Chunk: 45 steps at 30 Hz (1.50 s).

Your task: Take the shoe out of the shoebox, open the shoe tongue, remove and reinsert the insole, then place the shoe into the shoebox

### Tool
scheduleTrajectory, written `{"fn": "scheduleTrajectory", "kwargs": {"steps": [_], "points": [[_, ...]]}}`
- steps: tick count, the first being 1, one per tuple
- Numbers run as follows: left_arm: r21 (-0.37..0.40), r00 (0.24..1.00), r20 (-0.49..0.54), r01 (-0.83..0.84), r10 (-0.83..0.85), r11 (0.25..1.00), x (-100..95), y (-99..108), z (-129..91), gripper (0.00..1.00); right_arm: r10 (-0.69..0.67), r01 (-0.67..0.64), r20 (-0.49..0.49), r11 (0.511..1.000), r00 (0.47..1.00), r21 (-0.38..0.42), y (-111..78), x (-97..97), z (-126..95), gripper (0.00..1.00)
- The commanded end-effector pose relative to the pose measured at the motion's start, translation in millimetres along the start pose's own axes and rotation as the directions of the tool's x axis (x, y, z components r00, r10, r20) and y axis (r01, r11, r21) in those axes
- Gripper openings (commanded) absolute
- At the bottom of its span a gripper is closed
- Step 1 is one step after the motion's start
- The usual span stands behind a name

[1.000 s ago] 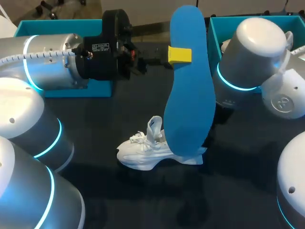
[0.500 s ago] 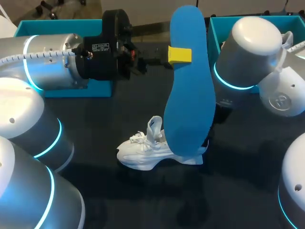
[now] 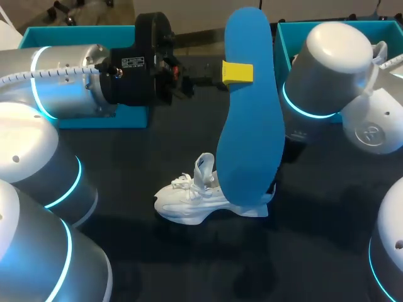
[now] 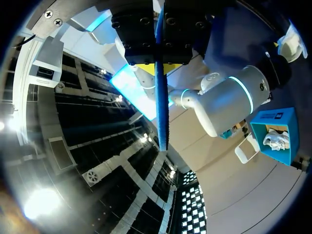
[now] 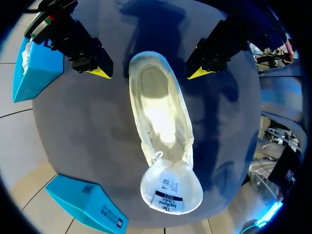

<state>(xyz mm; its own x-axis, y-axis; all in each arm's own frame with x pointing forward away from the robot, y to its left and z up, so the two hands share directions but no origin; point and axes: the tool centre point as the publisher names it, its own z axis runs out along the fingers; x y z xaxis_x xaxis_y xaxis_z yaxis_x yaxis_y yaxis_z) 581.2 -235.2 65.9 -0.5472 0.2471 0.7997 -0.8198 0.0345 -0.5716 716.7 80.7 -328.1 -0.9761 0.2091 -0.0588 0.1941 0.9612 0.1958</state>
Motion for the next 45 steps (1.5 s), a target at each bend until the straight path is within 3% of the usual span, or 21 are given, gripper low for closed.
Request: {"fn": "scheduleTrajectory", "kwargs": {"steps": [1,12,21,34,37,39,43,45], "points": [[0.011,1.0,0.002,-0.001,0.001,1.0,3.1,4,2,0.0,0.001,-0.001,0.012,1.0,1.0,0.0,9.3,2.9,-2,1.0],[0.011,1.0,0.002,-0.001,0.001,1.0,3.1,4,2,0.0,-0.035,0.035,-0.006,0.999,0.999,-0.017,25.8,-15.9,0,1.0],[0.011,1.0,0.002,-0.001,0.001,1.0,3.1,4,2,0.0,-0.073,0.072,-0.036,0.997,0.997,-0.008,37.9,-32.3,32,1.0],[0.011,1.0,0.002,-0.001,0.001,1.0,3.1,4,2,0.0,-0.136,0.133,-0.101,0.99,0.986,-0.036,57.7,-39.7,65,1.0],[0.011,1.0,0.002,-0.001,0.001,1.0,3.1,4,2,0.0,-0.143,0.14,-0.121,0.99,0.982,-0.034,59.6,-36.0,72,0.8],[0.011,1.0,0.002,-0.001,0.001,1.0,3.1,4,2,0.0,-0.14,0.137,-0.131,0.99,0.981,-0.036,58.6,-32.7,76,0.49],[0.011,1.0,0.002,-0.001,0.001,1.0,3.1,4,2,0.0,-0.131,0.127,-0.144,0.991,0.981,-0.038,55.0,-25.1,76,0.42],[0.011,1.0,0.002,-0.001,0.001,1.0,3.1,4,2,0.0,-0.131,0.126,-0.154,0.991,0.979,-0.037,54.5,-21.4,76,0.22]]}}
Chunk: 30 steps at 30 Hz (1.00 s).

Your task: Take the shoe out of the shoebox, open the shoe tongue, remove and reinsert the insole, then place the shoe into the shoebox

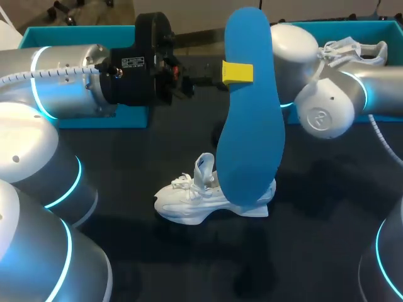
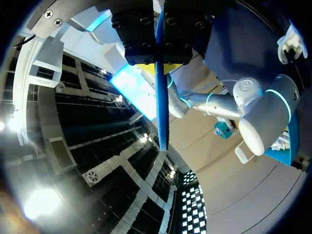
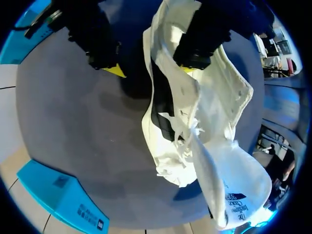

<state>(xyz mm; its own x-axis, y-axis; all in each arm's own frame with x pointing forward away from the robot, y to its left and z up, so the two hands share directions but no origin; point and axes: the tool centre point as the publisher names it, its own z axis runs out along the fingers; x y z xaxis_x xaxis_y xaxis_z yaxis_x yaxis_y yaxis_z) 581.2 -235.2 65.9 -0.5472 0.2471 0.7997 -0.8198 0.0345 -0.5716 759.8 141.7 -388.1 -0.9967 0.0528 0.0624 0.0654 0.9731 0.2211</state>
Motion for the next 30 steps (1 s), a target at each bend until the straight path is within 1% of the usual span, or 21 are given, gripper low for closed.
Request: {"fn": "scheduleTrajectory", "kwargs": {"steps": [1,2,4,6,11,13,15,17,19,20,23,25,26,27,28,30], "points": [[0.011,1.0,0.002,-0.001,0.001,1.0,3.1,4,2,0.0,-0.001,0.001,-0.012,1.0,1.0,-0.004,0.5,5.7,3,0.15],[0.011,1.0,0.002,-0.001,0.001,1.0,3.1,4,2,0.0,-0.001,0.001,-0.017,1.0,1.0,-0.004,1.2,7.4,3,0.08],[0.011,1.0,0.002,-0.001,0.001,1.0,3.1,4,2,0.0,-0.003,0.003,-0.026,1.0,1.0,-0.003,2.8,10.9,4,0.07],[0.011,1.0,0.002,-0.001,0.001,1.0,3.1,4,2,0.0,-0.003,0.003,-0.036,1.0,0.999,0.004,3.1,14.2,4,0.0],[0.011,1.0,0.002,-0.001,0.001,1.0,3.1,4,2,0.0,0.009,-0.008,-0.042,1.0,0.999,0.026,2.6,17.6,1,0.0],[0.011,1.0,0.002,-0.001,0.001,1.0,3.1,4,2,0.0,0.041,-0.039,-0.042,0.999,0.998,0.029,2.2,18.8,-2,0.0],[0.011,1.0,0.002,-0.001,0.001,1.0,3.1,4,2,0.0,0.101,-0.101,-0.047,0.995,0.994,0.018,1.2,20.1,-7,0.0],[0.011,1.0,0.002,-0.001,0.001,1.0,3.1,4,2,0.0,0.169,-0.17,-0.056,0.985,0.984,-0.006,-0.7,20.5,-10,0.0],[0.011,1.0,0.002,-0.001,0.001,1.0,3.1,4,2,0.0,0.248,-0.25,-0.043,0.968,0.968,-0.033,-2.2,21.0,-14,0.0],[0.011,1.0,0.002,-0.001,0.001,1.0,3.1,4,2,0.0,0.268,-0.27,-0.06,0.962,0.962,-0.041,-2.3,21.2,-15,0.0],[0.011,1.0,0.002,-0.001,0.001,1.0,3.1,4,2,0.0,0.382,-0.386,-0.07,0.919,0.922,-0.079,-3.6,23.1,-17,0.0],[0.011,1.0,0.002,-0.001,0.001,1.0,3.1,4,2,0.0,0.417,-0.424,-0.081,0.899,0.905,-0.11,-4.5,23.6,-16,0.0],[0.011,1.0,0.002,-0.001,0.001,1.0,3.1,4,2,0.0,0.423,-0.431,-0.086,0.896,0.902,-0.104,-5.4,23.9,-17,0.0],[0.011,1.0,0.002,-0.001,0.001,1.0,3.1,4,2,0.0,0.445,-0.453,-0.084,0.883,0.891,-0.124,-4.8,23.4,-17,0.0],[0.011,1.0,0.002,-0.001,0.001,1.0,3.1,4,2,0.0,0.448,-0.454,-0.078,0.878,0.891,-0.148,-5.1,23.4,-19,0.0],[0.011,1.0,0.002,-0.001,0.001,1.0,3.1,4,2,0.0,0.448,-0.454,-0.078,0.878,0.891,-0.148,-5.1,23.4,-19,0.0]]}}
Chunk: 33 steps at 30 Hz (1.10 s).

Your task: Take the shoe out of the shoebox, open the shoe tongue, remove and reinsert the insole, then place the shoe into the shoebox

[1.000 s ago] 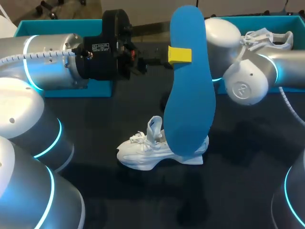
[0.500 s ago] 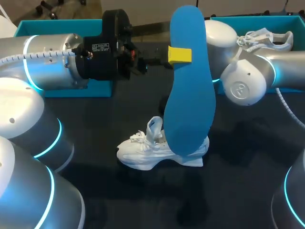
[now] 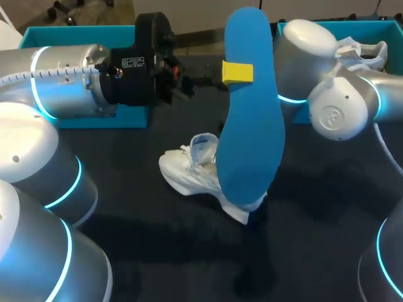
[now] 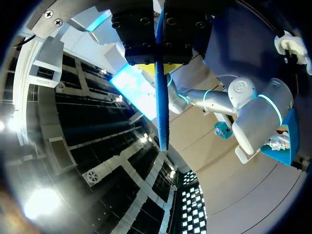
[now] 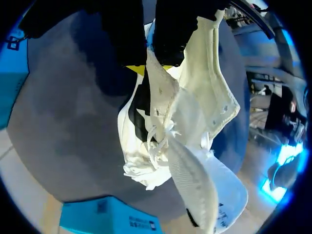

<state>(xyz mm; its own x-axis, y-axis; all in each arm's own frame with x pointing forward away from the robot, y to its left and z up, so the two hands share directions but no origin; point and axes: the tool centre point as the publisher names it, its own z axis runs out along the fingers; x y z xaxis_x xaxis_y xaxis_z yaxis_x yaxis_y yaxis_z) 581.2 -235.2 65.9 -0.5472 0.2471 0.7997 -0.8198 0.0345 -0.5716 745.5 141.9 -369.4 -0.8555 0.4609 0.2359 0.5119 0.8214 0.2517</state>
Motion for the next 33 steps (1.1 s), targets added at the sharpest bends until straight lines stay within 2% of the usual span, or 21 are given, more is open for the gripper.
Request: {"fn": "scheduleTrajectory", "kwargs": {"steps": [1,16,17,18,19,20,21,23,26,27,28,32,33], "points": [[0.011,1.0,0.002,-0.001,0.001,1.0,3.1,4,2,0.0,0.002,-0.002,0.007,0.998,1.0,-0.063,-11.0,3.5,-3,0.0],[0.011,1.0,0.002,-0.001,0.001,1.0,3.1,4,2,0.0,0.002,-0.002,0.007,0.998,1.0,-0.063,-11.0,3.5,-3,0.0],[0.011,1.0,0.002,-0.001,0.001,1.0,3.1,4,2,0.0,0.039,-0.039,0.005,0.997,0.999,-0.061,-10.8,5.6,-5,0.0],[0.011,1.0,0.002,-0.001,0.001,1.0,3.1,4,2,0.0,0.132,-0.133,-0.016,0.99,0.991,-0.056,-13.8,3.4,-4,0.0],[0.011,1.0,0.002,-0.001,0.001,1.0,3.1,4,2,0.0,0.136,-0.138,-0.026,0.985,0.99,-0.103,-15.6,6.6,-6,0.0],[0.011,1.0,0.002,-0.001,0.001,1.0,3.1,4,2,0.0,0.222,-0.224,-0.029,0.971,0.975,-0.084,-18.3,7.6,-5,0.0],[0.011,1.0,0.002,-0.001,0.001,1.0,3.1,4,2,0.0,0.233,-0.236,-0.036,0.964,0.972,-0.124,-21.1,9.7,-6,0.0],[0.011,1.0,0.002,-0.001,0.001,1.0,3.1,4,2,0.0,0.324,-0.327,-0.043,0.934,0.945,-0.144,-26.5,13.1,-8,0.0],[0.011,1.0,0.002,-0.001,0.001,1.0,3.1,4,2,0.0,0.449,-0.452,-0.054,0.876,0.892,-0.169,-31.8,18.6,-12,0.0],[0.011,1.0,0.002,-0.001,0.001,1.0,3.1,4,2,0.0,0.507,-0.51,-0.064,0.844,0.86,-0.166,-33.2,20.7,-12,0.0],[0.011,1.0,0.002,-0.001,0.001,1.0,3.1,4,2,0.0,0.508,-0.51,-0.06,0.841,0.859,-0.182,-33.7,22.4,-13,0.0],[0.011,1.0,0.002,-0.001,0.001,1.0,3.1,4,2,0.0,0.648,-0.64,-0.015,0.748,0.762,-0.177,-36.2,30.7,-15,0.0],[0.011,1.0,0.002,-0.001,0.001,1.0,3.1,4,2,0.0,0.664,-0.654,-0.03,0.728,0.747,-0.205,-36.2,32.7,-16,0.0]]}}
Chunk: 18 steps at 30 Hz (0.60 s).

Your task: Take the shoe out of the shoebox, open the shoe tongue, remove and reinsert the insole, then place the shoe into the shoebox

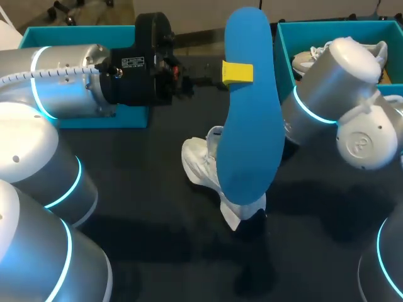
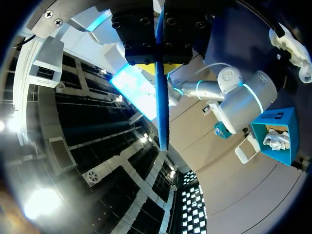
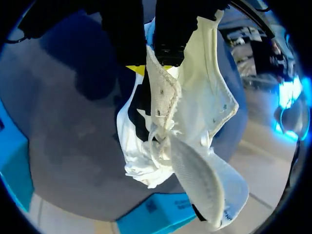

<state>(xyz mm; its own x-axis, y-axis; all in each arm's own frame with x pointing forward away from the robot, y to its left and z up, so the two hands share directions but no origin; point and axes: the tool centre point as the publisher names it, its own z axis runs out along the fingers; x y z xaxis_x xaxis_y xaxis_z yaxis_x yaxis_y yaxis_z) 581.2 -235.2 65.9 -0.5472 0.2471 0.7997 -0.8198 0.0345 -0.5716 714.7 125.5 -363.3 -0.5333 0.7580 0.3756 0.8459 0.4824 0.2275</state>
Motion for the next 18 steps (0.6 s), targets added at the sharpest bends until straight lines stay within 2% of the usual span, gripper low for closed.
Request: {"fn": "scheduleTrajectory", "kwargs": {"steps": [1,2,4,6,9,16,18], "points": [[0.011,1.0,0.002,-0.001,0.001,1.0,3.1,3.8,2.0,0.0,0.308,-0.3,0.08,0.949,0.948,-0.101,-13.9,9.1,-9.0,0.0],[0.011,1.0,0.002,-0.001,0.001,1.0,3.1,3.8,2.0,0.0,0.318,-0.307,0.084,0.944,0.944,-0.12,-13.8,11.8,-9.5,0.0],[0.011,1.0,0.002,-0.001,0.001,1.0,3.1,3.8,2.0,0.0,0.369,-0.351,0.157,0.927,0.916,-0.128,-14.8,15.4,-9.5,0.0],[0.011,1.0,0.002,-0.001,0.001,1.0,3.1,3.8,2.0,0.0,0.399,-0.362,0.177,0.909,0.9,-0.208,-16.1,16.6,-9.1,0.0],[0.011,1.0,0.002,-0.001,0.001,1.0,3.1,3.8,2.0,0.0,0.44,-0.384,0.216,0.887,0.872,-0.257,-18.6,14.8,-8.8,0.0],[0.011,1.0,0.002,-0.001,0.001,1.0,3.1,3.8,2.0,0.0,0.459,-0.39,0.35,0.886,0.817,-0.252,-10.9,12.1,-8.6,0.0],[0.011,1.0,0.002,-0.001,0.001,1.0,3.1,3.8,2.0,0.0,0.467,-0.386,0.351,0.88,0.812,-0.278,-10.2,9.4,-8.0,0.0]]}}
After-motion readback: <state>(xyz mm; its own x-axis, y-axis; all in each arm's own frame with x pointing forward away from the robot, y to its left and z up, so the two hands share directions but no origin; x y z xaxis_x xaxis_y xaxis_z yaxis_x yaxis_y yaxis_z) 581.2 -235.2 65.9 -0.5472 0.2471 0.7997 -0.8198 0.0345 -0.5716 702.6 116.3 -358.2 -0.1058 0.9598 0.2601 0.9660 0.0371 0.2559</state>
